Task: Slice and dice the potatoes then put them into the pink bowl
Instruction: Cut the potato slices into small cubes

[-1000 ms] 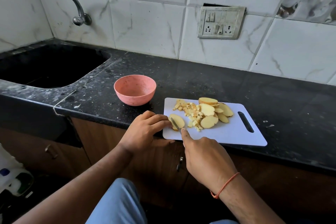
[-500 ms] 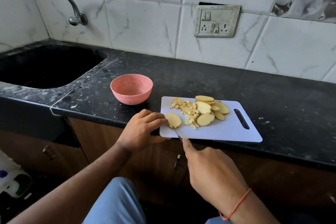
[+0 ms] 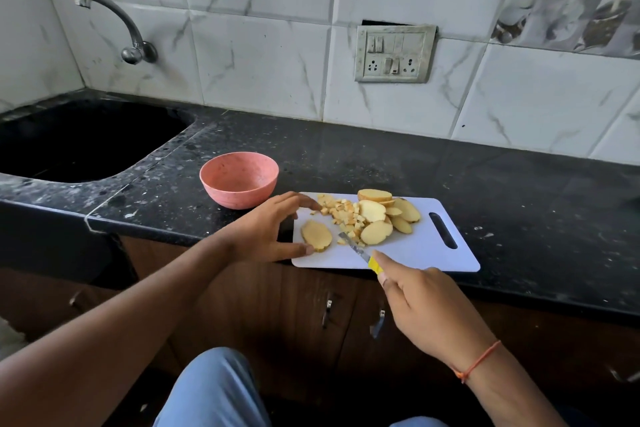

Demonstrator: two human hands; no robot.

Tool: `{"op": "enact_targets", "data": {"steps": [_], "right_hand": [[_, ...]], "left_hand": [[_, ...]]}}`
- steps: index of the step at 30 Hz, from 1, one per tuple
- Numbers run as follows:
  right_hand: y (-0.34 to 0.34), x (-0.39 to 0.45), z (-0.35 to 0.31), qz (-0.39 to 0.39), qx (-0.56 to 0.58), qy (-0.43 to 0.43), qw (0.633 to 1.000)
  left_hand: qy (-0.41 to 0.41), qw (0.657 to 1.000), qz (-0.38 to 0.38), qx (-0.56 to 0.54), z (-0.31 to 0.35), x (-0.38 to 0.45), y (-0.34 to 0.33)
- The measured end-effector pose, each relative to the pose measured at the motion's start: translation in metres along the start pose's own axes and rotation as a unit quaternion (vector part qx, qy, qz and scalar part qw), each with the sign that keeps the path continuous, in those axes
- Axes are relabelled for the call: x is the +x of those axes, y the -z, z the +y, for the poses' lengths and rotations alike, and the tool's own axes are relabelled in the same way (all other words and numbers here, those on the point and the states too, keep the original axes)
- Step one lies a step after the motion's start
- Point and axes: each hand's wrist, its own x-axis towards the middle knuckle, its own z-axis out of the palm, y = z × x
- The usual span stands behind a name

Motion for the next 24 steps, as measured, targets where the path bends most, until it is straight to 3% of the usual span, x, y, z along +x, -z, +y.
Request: {"op": "enact_targets", "data": {"steps": [3, 7, 24], "right_hand": [[-0.008, 0.006, 0.001, -0.014, -0.021, 0.002, 1.0], [-0.01, 0.009, 0.006, 0.018, -0.076, -0.002, 0.997], [-0.031, 0.012, -0.002, 0.02, -0.041, 0.005, 0.999]], "left_hand": [[0.02, 0.992, -0.113, 0.047, 0.003, 0.014, 0.004], [0.037, 0.99, -0.13, 0.039, 0.003, 0.022, 0.003], [0.056, 0.989, 0.135, 0.001, -0.003, 0.006, -0.031]]}}
